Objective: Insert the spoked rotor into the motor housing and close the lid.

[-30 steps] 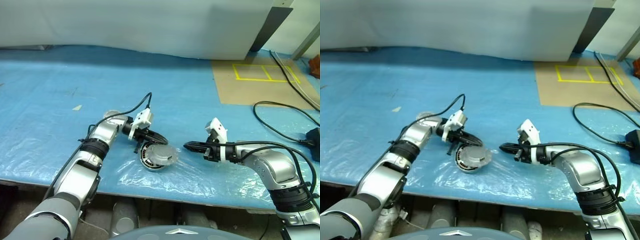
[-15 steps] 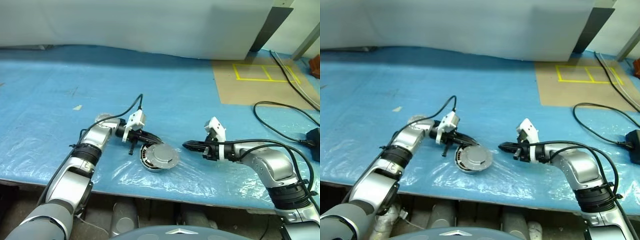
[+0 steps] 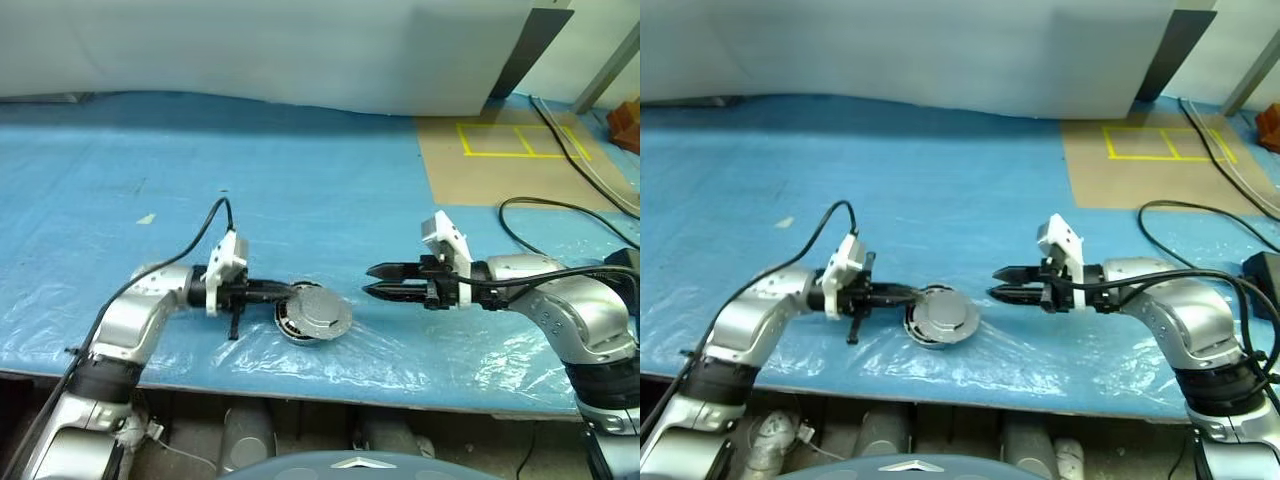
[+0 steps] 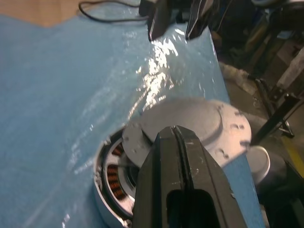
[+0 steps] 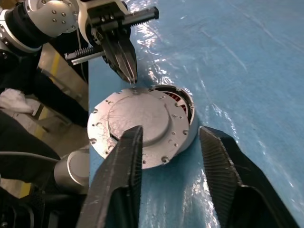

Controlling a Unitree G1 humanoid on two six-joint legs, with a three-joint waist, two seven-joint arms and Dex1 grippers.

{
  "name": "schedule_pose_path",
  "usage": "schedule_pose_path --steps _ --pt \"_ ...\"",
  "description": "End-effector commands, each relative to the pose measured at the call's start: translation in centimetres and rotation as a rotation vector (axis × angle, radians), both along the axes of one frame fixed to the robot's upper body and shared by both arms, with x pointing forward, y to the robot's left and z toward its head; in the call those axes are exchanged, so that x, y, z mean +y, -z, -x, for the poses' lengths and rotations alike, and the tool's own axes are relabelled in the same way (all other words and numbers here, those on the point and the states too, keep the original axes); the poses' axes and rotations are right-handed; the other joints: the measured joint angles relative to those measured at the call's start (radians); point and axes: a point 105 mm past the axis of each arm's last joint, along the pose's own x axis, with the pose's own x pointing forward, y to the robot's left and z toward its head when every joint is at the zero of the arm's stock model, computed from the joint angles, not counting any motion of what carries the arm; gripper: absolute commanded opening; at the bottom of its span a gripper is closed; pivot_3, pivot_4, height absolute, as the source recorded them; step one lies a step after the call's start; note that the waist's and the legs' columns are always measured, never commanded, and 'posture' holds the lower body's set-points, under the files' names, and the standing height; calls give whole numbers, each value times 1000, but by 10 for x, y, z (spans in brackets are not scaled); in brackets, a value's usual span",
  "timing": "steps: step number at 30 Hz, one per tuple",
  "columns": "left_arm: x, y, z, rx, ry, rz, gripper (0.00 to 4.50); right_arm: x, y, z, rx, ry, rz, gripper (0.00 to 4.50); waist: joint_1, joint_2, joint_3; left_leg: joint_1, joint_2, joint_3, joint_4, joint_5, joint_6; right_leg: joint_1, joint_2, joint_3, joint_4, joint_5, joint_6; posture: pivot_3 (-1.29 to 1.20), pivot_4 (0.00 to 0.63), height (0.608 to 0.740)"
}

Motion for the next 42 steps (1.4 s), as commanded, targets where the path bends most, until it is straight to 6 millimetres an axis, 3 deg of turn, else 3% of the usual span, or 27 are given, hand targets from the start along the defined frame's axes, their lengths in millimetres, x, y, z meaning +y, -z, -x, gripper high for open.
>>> schedule_pose_path --steps 1,5,6,18,26,33,42 --pt "-1 -7 8 -61 -11 -5 0 13 0 2 -37 -97 4 3048 1 0 0 0 0 0 0 0 0 0 0 0 0 0 0 0 150 740" --pt "9 -3 14 -68 -58 -41 0 24 6 3 -11 -175 -5 4411 2 0 0 0 0 0 1 0 0 0 0 0 0 0 0 0 150 740" --pt "11 -3 15 -64 -74 -44 0 25 9 1 -15 -185 4 4465 0 0 0 0 0 0 1 0 0 0 0 0 0 0 0 0 150 740" --pt "23 -15 19 -56 -228 2 0 42 33 -12 -80 -227 62 4465 -9 0 0 0 0 0 2 0 0 0 0 0 3 0 0 0 150 740" --pt "28 -5 26 -67 -243 -33 0 46 44 -17 -85 -238 92 4465 -24 0 0 1 0 1 3 0 0 0 0 1 5 0 -1 0 150 740" --pt "26 7 26 -112 -265 -47 0 56 39 -20 -126 -259 90 4465 -24 0 0 2 0 1 5 0 0 0 0 1 8 0 -1 0 150 740" --pt "30 10 21 -125 -309 -46 0 55 27 -24 -185 -273 87 4465 -24 0 0 2 0 1 7 0 0 0 0 2 10 -2 -4 0 150 740"
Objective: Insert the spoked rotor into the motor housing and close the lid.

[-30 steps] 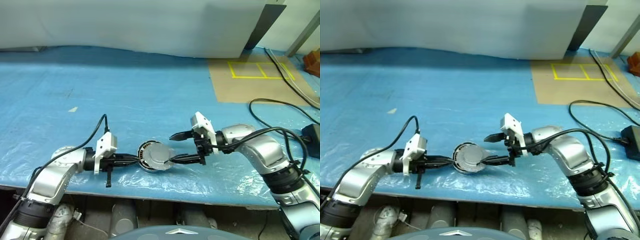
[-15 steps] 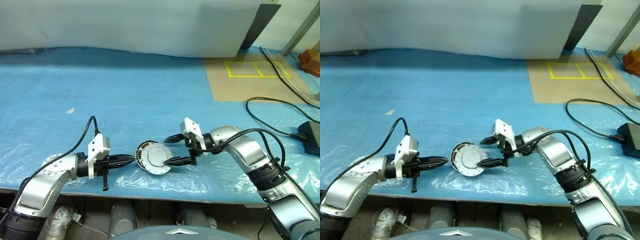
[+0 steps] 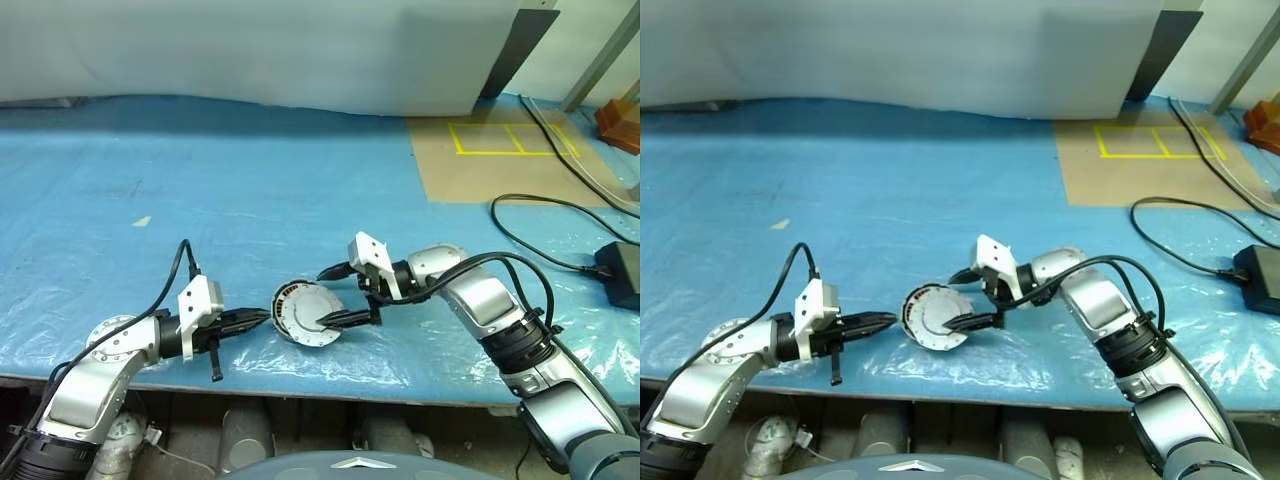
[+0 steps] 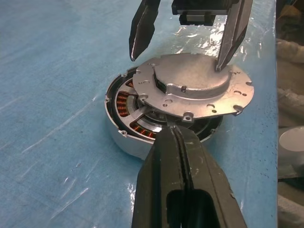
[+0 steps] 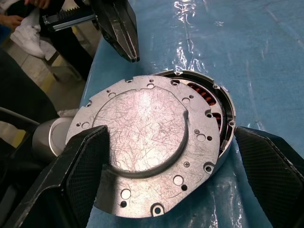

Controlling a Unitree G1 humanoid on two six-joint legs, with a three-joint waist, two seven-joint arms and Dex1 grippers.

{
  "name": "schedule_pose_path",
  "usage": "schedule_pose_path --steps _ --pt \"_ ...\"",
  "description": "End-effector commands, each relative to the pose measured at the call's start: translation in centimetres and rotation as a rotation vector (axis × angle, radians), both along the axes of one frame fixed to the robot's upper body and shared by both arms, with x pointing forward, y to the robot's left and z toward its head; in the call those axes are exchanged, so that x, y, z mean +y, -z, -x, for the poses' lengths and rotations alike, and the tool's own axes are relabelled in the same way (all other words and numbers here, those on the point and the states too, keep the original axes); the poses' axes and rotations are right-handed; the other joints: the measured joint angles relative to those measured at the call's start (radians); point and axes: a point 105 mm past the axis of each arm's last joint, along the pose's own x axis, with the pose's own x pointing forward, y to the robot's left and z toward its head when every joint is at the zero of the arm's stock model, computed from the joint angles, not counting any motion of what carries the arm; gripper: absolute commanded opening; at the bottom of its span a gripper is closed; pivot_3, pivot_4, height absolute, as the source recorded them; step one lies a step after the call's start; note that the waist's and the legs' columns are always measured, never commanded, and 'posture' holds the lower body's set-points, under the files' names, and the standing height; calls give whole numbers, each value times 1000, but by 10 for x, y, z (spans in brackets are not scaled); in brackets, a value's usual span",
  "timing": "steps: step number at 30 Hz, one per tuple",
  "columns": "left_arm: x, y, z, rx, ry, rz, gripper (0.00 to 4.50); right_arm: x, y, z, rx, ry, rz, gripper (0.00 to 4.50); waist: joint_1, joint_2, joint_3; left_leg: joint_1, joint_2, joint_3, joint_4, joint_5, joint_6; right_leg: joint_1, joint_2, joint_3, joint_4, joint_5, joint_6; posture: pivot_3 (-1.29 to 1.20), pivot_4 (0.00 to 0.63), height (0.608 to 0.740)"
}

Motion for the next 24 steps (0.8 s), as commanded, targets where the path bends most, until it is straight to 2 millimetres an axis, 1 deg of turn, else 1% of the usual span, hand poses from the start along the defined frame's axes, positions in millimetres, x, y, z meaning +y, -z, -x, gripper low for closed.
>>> schedule_pose_path --steps 1,3,6,9,14,18,22,23,24 --pt "1 -3 -2 -29 -9 1 0 -1 -14 -2 -60 -23 -17 4465 0 0 0 0 0 0 0 0 0 0 0 0 0 0 0 0 150 740" --pt "1 -3 -3 -27 -20 5 0 -2 -10 0 -54 -26 -12 4465 0 0 0 0 0 0 0 0 0 0 0 0 0 0 0 0 150 740" --pt "1 -2 -4 -25 -29 10 0 -1 -3 3 -20 -33 -4 3920 0 0 0 0 0 0 1 0 0 0 0 0 1 0 0 0 150 740" --pt "1 -1 -5 -21 -31 9 0 -1 -1 5 5 -45 3 2906 0 0 0 0 0 0 1 0 0 0 0 0 1 0 0 0 150 740" --pt "3 4 -3 -1 -38 -2 0 -4 -12 13 41 -97 -17 2906 0 0 0 0 0 0 2 0 0 0 0 0 1 0 -1 0 150 740" --pt "2 8 3 13 -12 -19 0 -6 -1 12 8 -112 29 2906 0 0 0 0 0 0 2 0 0 0 0 0 1 0 -1 0 150 740" --pt "2 8 4 15 -18 -13 0 -2 -2 11 1 -117 22 2906 0 0 0 0 0 0 2 0 0 0 0 0 1 0 -1 0 150 740" --pt "2 8 4 17 -19 -12 0 -1 -3 11 -3 -118 17 3269 0 0 0 0 0 0 2 0 0 0 0 0 2 0 -1 0 150 740" --pt "2 9 5 19 -20 -12 0 -1 -3 11 -8 -118 15 3451 0 0 0 0 0 0 2 0 0 0 0 0 2 0 -1 0 150 740"
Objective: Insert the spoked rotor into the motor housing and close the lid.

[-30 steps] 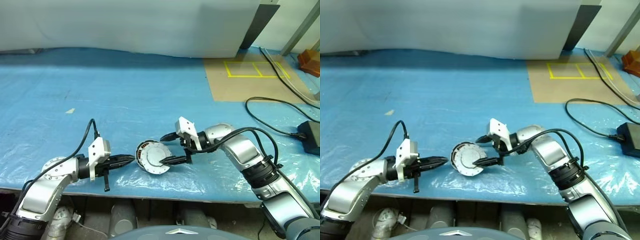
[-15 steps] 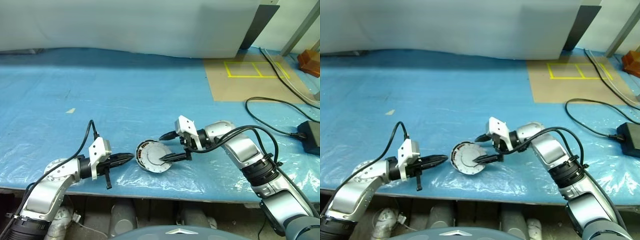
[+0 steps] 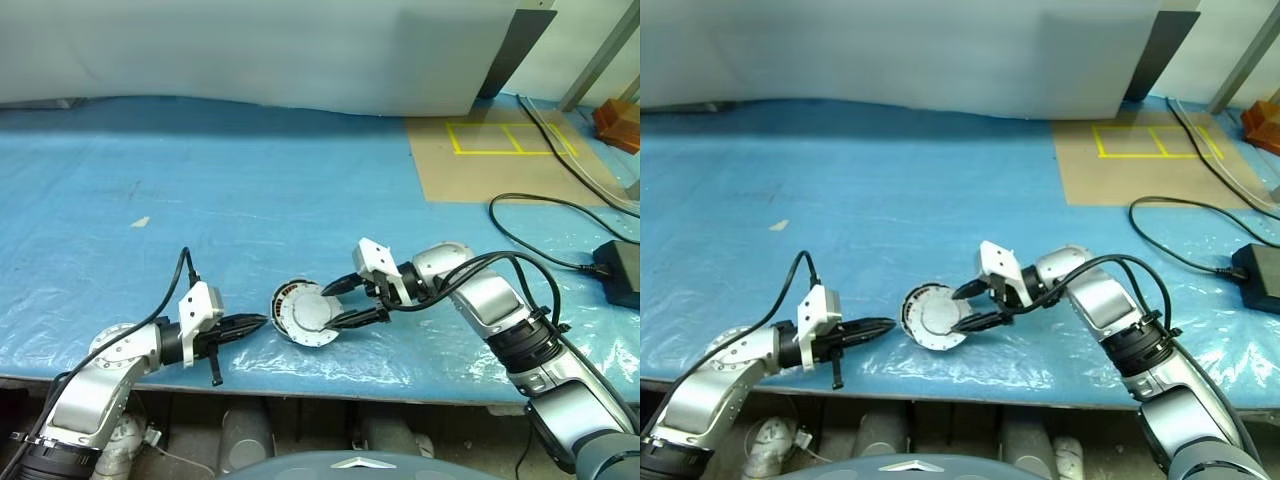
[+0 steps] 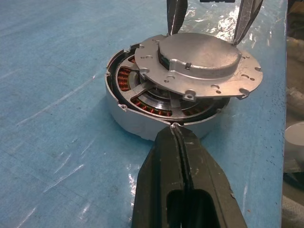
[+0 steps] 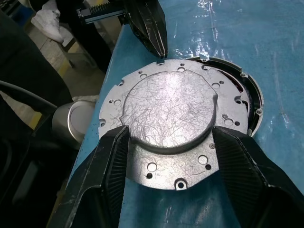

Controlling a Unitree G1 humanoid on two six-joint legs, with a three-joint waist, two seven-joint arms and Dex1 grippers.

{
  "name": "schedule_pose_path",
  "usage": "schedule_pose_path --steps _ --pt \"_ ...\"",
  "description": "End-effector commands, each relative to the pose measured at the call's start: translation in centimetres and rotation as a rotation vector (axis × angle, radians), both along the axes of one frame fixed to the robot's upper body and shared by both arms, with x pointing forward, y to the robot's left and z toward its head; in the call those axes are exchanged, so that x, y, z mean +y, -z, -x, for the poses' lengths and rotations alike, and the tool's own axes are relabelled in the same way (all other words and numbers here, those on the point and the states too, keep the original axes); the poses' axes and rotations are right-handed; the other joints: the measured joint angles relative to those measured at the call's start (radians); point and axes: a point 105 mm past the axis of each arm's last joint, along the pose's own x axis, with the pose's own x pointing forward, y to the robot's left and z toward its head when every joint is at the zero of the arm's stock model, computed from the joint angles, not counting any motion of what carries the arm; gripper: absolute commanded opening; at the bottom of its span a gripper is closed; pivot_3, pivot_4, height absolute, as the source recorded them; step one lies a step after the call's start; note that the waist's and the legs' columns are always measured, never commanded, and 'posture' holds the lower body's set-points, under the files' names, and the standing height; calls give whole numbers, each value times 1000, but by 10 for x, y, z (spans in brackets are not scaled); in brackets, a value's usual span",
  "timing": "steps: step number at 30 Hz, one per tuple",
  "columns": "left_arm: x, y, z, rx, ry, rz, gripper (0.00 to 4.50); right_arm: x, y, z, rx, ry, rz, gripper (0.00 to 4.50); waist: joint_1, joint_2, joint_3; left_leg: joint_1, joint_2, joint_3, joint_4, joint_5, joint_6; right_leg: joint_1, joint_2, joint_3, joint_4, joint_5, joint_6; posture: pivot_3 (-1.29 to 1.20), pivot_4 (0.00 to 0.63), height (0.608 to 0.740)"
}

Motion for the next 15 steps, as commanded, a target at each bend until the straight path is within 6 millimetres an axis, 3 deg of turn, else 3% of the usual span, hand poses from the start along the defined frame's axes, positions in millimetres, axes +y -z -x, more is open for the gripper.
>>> schedule_pose_path --steps 1,3,14,15 --pt "-1 -5 3 -20 13 3 0 5 -5 0 -40 -22 -13 3762 0 0 0 0 0 0 0 0 0 0 0 0 0 0 0 0 150 740" --pt "-1 -5 3 -17 8 6 0 5 -2 -1 -48 -14 -5 4443 0 0 0 0 0 0 0 0 0 0 0 0 0 0 0 0 150 740" --pt "-3 -3 -1 -26 11 -3 0 9 2 -1 -44 -12 -7 4476 0 0 0 0 0 0 0 0 0 0 0 0 0 0 0 0 150 740" --pt "-3 -3 -1 -27 11 -2 0 9 2 -2 -47 -11 -11 4302 0 0 0 0 0 0 0 0 0 0 0 0 0 0 0 0 150 740"
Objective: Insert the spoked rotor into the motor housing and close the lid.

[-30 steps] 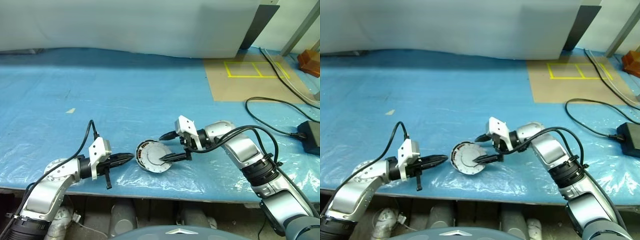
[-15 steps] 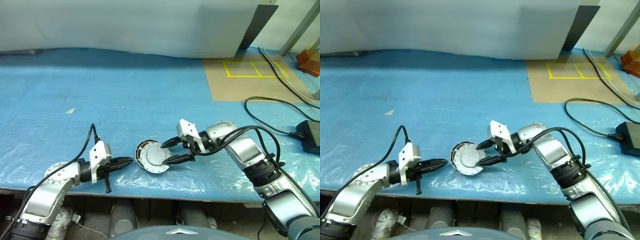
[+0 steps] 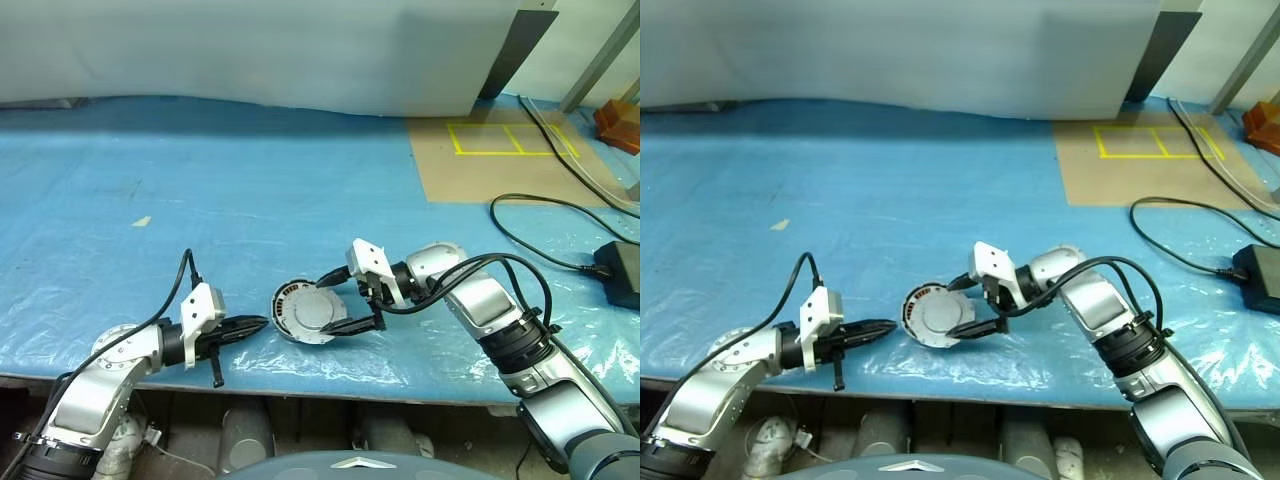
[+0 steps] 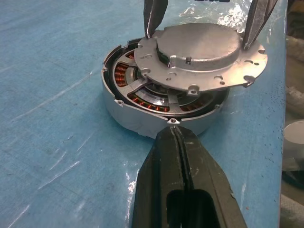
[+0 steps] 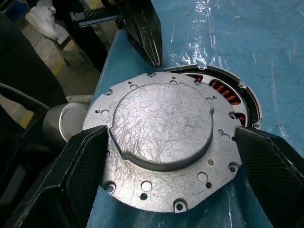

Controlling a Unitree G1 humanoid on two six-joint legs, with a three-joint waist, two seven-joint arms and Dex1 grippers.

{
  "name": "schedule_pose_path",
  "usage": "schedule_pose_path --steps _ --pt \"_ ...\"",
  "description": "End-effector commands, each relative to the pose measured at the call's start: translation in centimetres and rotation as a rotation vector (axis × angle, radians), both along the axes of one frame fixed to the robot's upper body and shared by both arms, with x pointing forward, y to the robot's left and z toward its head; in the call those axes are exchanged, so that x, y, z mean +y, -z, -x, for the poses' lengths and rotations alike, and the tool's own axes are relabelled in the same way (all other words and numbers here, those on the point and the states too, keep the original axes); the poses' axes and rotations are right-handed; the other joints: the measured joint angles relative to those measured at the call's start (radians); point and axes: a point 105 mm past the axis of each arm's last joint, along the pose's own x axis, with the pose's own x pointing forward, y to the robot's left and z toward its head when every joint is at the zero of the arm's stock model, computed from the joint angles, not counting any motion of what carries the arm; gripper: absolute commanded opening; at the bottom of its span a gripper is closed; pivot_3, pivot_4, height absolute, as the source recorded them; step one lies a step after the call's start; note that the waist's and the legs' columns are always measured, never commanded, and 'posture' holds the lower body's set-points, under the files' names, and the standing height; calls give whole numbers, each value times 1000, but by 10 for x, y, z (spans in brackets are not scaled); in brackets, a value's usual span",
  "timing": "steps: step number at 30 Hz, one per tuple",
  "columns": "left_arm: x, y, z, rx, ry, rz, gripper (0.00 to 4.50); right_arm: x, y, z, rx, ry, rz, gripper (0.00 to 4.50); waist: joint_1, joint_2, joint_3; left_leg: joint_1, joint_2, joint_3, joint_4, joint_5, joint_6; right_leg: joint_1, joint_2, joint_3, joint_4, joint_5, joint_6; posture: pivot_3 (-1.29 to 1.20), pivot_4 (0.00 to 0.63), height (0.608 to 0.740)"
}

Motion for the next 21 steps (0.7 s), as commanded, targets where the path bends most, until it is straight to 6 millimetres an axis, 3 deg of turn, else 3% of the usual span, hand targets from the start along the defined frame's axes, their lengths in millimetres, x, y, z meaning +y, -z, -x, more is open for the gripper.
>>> schedule_pose_path --steps 1,4,8,14,21 --pt "-2 -5 -1 -33 6 2 0 3 -1 1 -9 -13 -10 4088 0 0 0 0 0 0 0 0 0 0 0 0 0 0 0 0 150 740" --pt "-2 -5 -1 -33 5 2 0 3 0 0 -10 -13 -10 3203 0 0 0 0 0 0 0 0 0 0 0 0 0 0 0 0 150 740" --pt "-3 -5 -3 -37 0 6 0 2 1 1 -7 -14 -4 2357 0 0 0 1 0 0 0 0 0 1 0 0 0 0 0 0 150 740" --pt "-3 -5 -3 -38 -2 2 0 1 3 0 -3 -4 8 404 0 0 0 1 0 0 0 0 0 1 0 0 0 0 0 0 150 740" --pt "-2 -6 -4 -41 -10 3 0 3 -9 -9 -5 36 -34 404 -1 0 0 2 0 0 1 0 0 1 0 1 0 0 0 0 150 740"
